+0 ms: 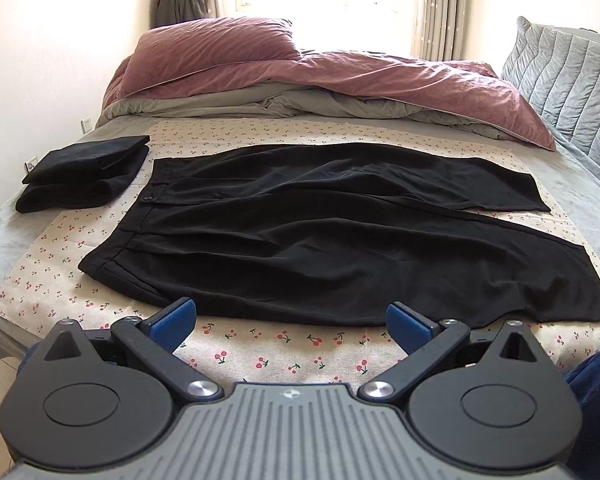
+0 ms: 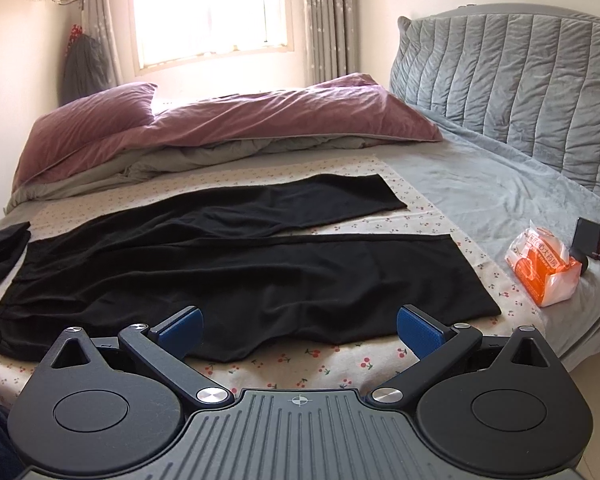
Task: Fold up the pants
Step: 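Move both grippers open toward the black trousers on the bed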
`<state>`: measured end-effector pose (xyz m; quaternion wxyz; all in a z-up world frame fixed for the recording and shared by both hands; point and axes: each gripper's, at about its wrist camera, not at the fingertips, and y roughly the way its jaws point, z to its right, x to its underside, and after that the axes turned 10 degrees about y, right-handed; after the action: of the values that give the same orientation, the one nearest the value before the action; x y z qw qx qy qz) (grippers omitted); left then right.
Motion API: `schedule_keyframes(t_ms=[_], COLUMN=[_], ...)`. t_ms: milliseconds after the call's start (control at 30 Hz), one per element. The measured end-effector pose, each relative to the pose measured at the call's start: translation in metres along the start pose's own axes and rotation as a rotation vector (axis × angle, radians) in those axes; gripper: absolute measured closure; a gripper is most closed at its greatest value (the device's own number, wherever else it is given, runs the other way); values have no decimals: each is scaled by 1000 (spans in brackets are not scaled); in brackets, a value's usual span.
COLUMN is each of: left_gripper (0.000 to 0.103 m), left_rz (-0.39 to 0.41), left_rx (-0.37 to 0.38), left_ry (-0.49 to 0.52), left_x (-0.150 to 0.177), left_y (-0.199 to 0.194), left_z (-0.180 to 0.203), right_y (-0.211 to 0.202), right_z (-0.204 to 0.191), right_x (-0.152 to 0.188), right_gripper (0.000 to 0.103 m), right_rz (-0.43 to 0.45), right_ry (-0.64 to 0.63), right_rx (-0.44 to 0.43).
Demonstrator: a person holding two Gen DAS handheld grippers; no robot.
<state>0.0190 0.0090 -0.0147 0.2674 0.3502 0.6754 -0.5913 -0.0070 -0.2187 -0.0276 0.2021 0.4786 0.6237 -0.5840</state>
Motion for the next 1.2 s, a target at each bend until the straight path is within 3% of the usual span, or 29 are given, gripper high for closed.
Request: schedule_keyframes(t_ms=[200, 367, 467, 633, 800, 933, 1067, 1200], left_gripper=[5, 5, 5, 5, 5, 5, 5, 5], left_rz=[-94, -144, -186, -216, -266, -321, -318, -344], left_rx=[-2, -6, -54, -75, -112, -98, -71, -63], left_ry=[13, -184, -340, -418, -397, -383, -363, -377], left_x=[-10, -27, -31, -55, -71, -76, -86, -100], left_y=[36, 78, 100, 133, 171, 211, 257, 310], left_z=[-22, -108, -164, -225, -255, -264, -270, -270], right_y=[33, 65, 92, 159, 240, 290, 325, 327], right_z=[-9, -14, -19, -36, -64, -69, -63, -57], right_x=[-8, -34, -57, -86, -98, -78, -55, -71], right_gripper=[0, 0, 0, 0, 0, 0, 0, 0], right_rz=[-13, -32, -60, -180, -352, -439, -565, -472], right_ry=[-52, -48, -51, -41, -67, -49, -80, -122], right_rx=[-1, -18, -37, -93, -125, -130, -6, 12])
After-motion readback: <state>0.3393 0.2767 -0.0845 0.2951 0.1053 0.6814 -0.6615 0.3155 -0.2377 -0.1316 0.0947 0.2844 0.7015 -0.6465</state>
